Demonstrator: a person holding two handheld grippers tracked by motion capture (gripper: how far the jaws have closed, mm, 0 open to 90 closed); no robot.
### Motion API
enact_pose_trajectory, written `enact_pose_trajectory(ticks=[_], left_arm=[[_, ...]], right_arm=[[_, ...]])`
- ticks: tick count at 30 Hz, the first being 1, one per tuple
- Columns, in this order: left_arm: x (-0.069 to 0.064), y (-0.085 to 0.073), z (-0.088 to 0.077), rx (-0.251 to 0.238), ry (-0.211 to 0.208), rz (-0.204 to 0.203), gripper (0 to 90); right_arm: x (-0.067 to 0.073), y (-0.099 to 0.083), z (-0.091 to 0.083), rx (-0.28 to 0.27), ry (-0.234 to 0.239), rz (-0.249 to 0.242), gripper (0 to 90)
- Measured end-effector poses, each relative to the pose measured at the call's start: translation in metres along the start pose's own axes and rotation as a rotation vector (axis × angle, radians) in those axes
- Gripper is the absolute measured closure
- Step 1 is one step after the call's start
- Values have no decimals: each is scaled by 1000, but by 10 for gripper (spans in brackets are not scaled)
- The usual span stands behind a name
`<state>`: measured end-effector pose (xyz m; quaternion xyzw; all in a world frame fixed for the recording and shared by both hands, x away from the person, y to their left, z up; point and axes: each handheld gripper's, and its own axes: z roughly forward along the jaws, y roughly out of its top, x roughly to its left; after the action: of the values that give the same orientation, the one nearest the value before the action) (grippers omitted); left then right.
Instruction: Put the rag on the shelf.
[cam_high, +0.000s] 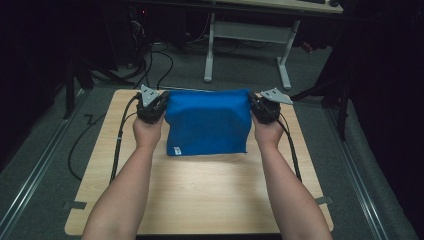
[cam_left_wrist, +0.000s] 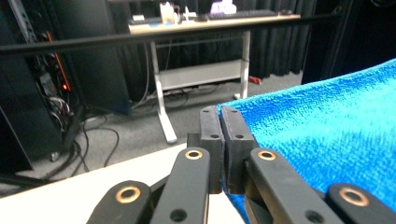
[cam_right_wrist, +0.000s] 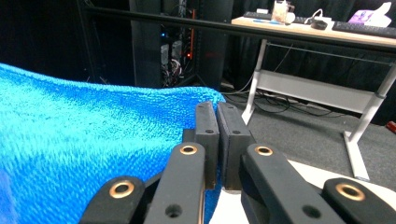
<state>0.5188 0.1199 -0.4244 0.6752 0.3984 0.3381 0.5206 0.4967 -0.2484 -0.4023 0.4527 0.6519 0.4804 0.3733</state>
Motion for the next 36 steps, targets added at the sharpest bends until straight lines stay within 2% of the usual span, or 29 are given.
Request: enact_pose_trajectory(ticks=[2, 4, 8, 14, 18, 27, 36], left_arm=[[-1, -7, 2, 30, -11, -2, 887], [-3, -13, 2, 26, -12, 4, 887], [-6, -25, 4, 66, -27, 0, 887], [-9, -41, 5, 94, -49, -1, 887], [-8, -49, 5, 113, -65, -13, 887], [-15, -63, 6, 157, -111, 5, 887], [-16, -82, 5, 216, -116, -7, 886]], right_arm=[[1, -5, 1, 10, 2, -1, 883], [0, -10, 1, 20, 3, 1, 883], [0, -22, 3, 39, 7, 12, 883], [4, -35, 6, 66, 16, 5, 883], [8, -41, 9, 64, 24, 8, 884], [10, -59, 15, 108, 32, 9, 883], [11, -72, 18, 149, 29, -5, 883]])
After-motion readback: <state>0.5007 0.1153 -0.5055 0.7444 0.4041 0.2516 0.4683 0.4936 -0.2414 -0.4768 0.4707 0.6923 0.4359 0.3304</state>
